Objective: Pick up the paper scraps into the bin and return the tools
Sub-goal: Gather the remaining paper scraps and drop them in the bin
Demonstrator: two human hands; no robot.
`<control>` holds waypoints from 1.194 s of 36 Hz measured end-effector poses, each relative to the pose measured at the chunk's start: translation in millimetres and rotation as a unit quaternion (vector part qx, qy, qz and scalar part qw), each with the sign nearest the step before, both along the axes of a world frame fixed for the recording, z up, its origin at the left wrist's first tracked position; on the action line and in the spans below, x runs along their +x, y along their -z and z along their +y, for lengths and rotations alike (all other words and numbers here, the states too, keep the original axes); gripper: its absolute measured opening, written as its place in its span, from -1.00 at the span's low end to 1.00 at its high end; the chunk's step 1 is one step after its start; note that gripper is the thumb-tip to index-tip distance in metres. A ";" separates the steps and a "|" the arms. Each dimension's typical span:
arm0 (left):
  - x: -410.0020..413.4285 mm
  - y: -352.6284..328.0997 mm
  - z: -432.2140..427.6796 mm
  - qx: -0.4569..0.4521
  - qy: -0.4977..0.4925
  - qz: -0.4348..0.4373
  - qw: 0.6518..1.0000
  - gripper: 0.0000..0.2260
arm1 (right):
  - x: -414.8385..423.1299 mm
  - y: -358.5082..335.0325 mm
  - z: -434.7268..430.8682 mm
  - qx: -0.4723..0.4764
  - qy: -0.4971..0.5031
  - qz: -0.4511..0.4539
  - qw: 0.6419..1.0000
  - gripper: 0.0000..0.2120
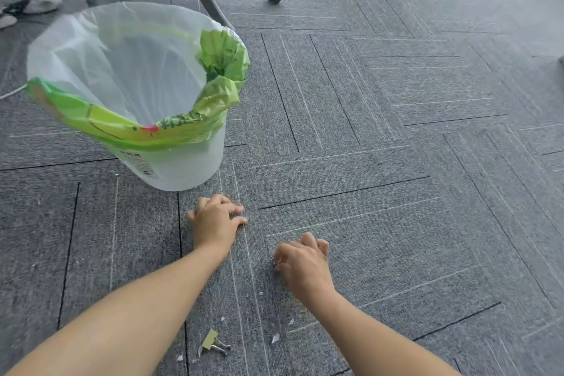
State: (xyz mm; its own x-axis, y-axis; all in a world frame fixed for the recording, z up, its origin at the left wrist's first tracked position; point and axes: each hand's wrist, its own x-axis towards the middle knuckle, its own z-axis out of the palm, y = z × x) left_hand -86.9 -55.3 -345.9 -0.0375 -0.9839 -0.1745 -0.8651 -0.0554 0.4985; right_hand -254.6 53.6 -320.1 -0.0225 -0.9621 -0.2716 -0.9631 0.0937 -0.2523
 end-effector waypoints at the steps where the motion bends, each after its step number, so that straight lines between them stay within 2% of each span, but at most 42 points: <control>1: 1.0 -0.4 0.8 -0.001 0.003 -0.012 1.000 -0.83 | -0.3 0.2 0.4 0.000 0.004 -0.002 1.000 -0.85; 16: 3.5 6.1 10.3 -0.046 -0.002 -0.005 0.999 -0.92 | 0.2 1.4 -7.1 0.011 -0.022 0.004 1.000 -0.84; 26: 0.4 2.3 17.2 -0.007 0.071 -0.046 0.996 -0.91 | 7.8 0.9 -14.4 0.022 -0.053 0.023 0.998 -0.83; 30: 14.1 -12.4 33.7 0.016 0.070 0.021 0.997 -0.93 | 15.0 -2.0 -11.9 -0.015 -0.034 -0.003 0.999 -0.88; 33: 32.0 -29.9 53.7 0.018 0.064 0.073 0.995 -0.95 | 25.0 -11.3 -12.5 -0.066 0.018 -0.060 0.996 -0.93; 36: 51.8 -57.8 67.0 -0.005 0.059 0.151 0.987 -0.93 | 37.6 -32.4 -20.1 -0.163 0.039 -0.096 0.981 -0.92; 40: 73.5 -122.1 73.2 -0.074 0.048 0.234 0.968 -0.94 | 57.9 -89.3 -46.8 -0.333 0.021 -0.127 0.934 -0.91; 43: 87.1 -173.8 63.7 -0.180 0.039 0.252 0.950 -0.96 | 79.4 -143.1 -80.9 -0.419 -0.018 -0.147 0.896 -0.90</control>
